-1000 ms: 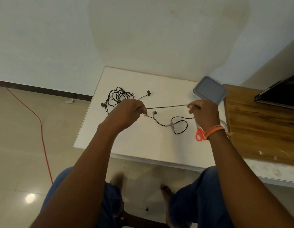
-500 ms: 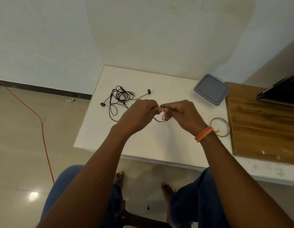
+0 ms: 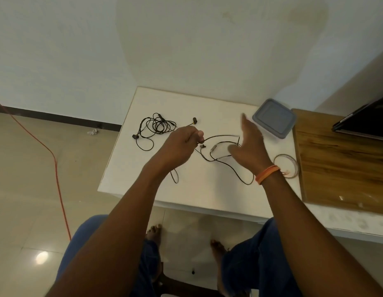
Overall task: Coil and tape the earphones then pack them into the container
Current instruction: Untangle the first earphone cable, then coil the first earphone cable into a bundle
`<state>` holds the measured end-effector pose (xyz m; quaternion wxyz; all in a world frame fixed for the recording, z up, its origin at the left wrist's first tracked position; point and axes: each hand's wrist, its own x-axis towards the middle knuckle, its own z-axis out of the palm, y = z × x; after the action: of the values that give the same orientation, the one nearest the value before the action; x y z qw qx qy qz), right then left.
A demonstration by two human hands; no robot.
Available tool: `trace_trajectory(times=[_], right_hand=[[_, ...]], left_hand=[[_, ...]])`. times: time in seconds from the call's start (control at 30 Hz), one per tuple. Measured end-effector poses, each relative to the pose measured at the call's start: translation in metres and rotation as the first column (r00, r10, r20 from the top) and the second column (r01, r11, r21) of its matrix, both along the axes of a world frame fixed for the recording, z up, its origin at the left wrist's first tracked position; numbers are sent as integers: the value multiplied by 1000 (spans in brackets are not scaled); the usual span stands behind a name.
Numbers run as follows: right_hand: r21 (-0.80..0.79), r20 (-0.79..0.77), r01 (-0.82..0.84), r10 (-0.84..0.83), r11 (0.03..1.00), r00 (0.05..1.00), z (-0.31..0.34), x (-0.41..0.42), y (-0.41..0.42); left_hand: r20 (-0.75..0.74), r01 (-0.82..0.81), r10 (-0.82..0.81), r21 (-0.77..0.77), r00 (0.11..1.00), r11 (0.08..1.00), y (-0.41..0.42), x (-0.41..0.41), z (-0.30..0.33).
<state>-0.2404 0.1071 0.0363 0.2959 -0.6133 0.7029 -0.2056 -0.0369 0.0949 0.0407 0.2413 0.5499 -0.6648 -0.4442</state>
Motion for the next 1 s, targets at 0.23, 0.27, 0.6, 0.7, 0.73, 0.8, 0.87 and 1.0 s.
trace_trajectory(times=[0.23, 0.27, 0.6, 0.7, 0.73, 0.8, 0.87, 1.0], right_hand=[[-205, 158, -263, 297, 943, 942, 7, 27, 6], [-184, 204, -236, 272, 954, 940, 8, 23, 4], [-26, 99, 316, -312, 948, 945, -4, -32, -10], [-32, -38, 5, -6, 999, 999, -3, -14, -7], [-58, 26, -90, 92, 994, 995, 0, -4, -4], [-112, 208, -179, 199, 977, 958, 2, 13, 1], [-209, 198, -212, 254, 955, 947, 3, 25, 5], [-289, 181, -123, 180, 949, 967, 4, 23, 2]], left_hand=[[-149, -20, 19, -9, 989, 1000, -4, -6, 1], [-151, -16, 15, -4, 988, 1000, -5, -4, 2], [47, 40, -40, 2, 998, 999, -5, 12, 0], [2, -4, 4, 0, 1000, 1000, -5, 7, 0], [-5, 4, -4, 1, 1000, 1000, -5, 5, 0], [-40, 24, -23, 19, 999, 1000, -5, 2, -1], [-108, 22, -16, 55, 994, 998, -6, 0, 0], [-251, 34, 11, 172, 968, 984, -5, 5, 5]])
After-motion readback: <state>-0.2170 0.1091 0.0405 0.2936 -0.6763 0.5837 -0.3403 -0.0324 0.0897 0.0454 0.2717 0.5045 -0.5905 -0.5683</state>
